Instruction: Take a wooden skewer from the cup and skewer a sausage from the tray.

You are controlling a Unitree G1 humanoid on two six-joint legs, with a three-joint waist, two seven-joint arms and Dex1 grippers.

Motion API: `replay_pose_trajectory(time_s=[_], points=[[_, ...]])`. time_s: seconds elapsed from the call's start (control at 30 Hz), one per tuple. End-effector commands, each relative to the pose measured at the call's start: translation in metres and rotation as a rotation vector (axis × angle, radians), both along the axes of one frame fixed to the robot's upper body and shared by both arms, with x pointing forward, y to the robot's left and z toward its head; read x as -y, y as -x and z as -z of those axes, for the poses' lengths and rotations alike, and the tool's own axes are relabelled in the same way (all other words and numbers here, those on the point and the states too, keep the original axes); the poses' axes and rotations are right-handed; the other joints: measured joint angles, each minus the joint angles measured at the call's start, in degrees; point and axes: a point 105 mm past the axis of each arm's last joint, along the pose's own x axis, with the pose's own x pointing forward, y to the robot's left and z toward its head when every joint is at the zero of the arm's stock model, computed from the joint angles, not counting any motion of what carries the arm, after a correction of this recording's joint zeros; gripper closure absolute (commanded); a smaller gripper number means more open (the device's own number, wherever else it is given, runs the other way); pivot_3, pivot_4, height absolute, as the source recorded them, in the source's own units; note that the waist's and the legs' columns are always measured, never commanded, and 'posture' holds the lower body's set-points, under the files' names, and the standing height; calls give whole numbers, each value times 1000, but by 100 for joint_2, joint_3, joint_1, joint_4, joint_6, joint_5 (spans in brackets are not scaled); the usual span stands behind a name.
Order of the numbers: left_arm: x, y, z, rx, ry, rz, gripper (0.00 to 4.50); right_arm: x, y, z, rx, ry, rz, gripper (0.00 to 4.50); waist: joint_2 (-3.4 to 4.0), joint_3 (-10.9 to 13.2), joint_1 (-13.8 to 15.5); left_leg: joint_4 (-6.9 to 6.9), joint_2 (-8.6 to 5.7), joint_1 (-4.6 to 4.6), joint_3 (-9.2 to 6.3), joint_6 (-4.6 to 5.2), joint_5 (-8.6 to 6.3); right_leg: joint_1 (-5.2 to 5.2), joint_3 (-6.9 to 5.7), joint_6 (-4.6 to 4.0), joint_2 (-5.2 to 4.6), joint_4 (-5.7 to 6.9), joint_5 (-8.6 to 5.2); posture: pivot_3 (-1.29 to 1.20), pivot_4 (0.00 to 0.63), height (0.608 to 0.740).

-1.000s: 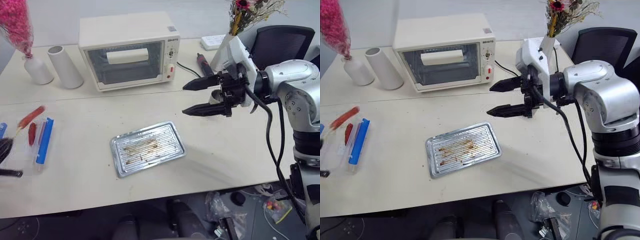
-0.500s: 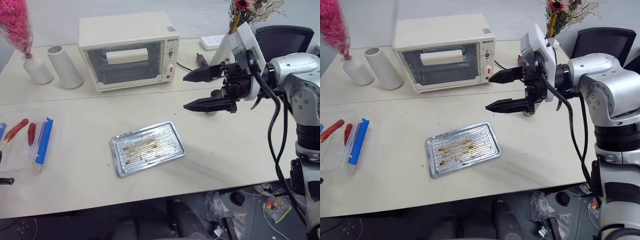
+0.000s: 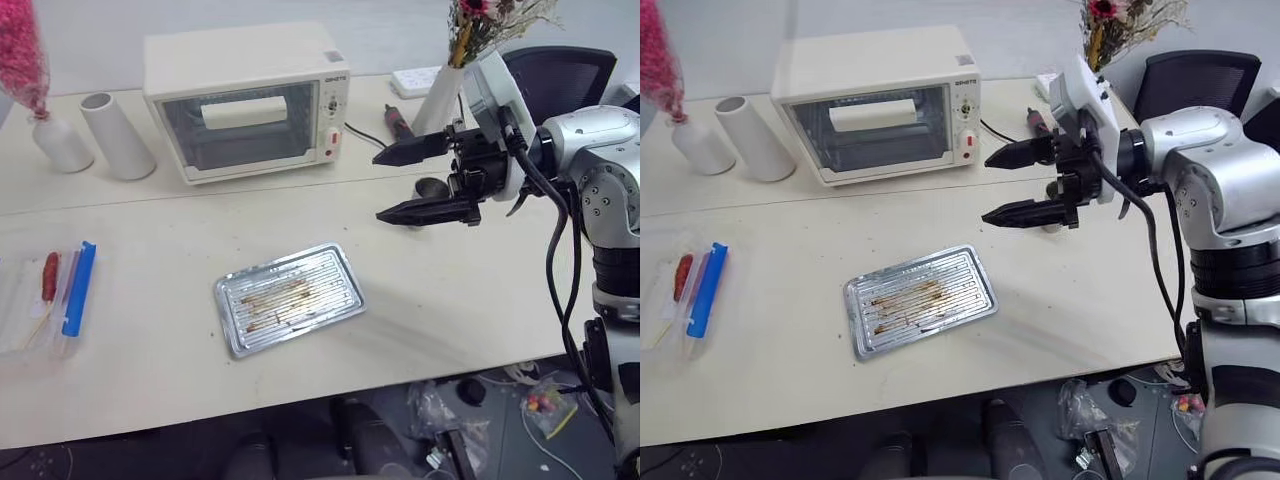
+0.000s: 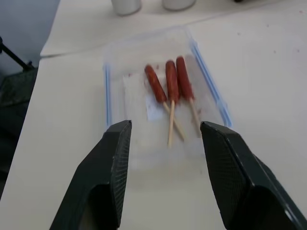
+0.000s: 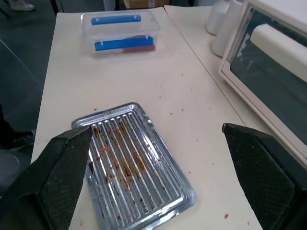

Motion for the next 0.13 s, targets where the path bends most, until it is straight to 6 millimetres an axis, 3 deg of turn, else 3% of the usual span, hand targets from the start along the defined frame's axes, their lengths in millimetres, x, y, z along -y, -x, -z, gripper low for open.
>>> replay_pose_trajectory(time_s=[0.03,0.13], points=[[-9,33,-23,34,-34,-26,2077,1,2,-12,53,4,-18,0,1,1,-10,0,-1,0,3,0,0,0,3,-10,1,-1,-5,0,150,740],[-18,47,-26,36,-16,-69,2077,0,0,-12,51,3,-31,0,2,2,0,0,-2,1,2,2,1,1,4,-76,2,-4,-43,0,150,740]])
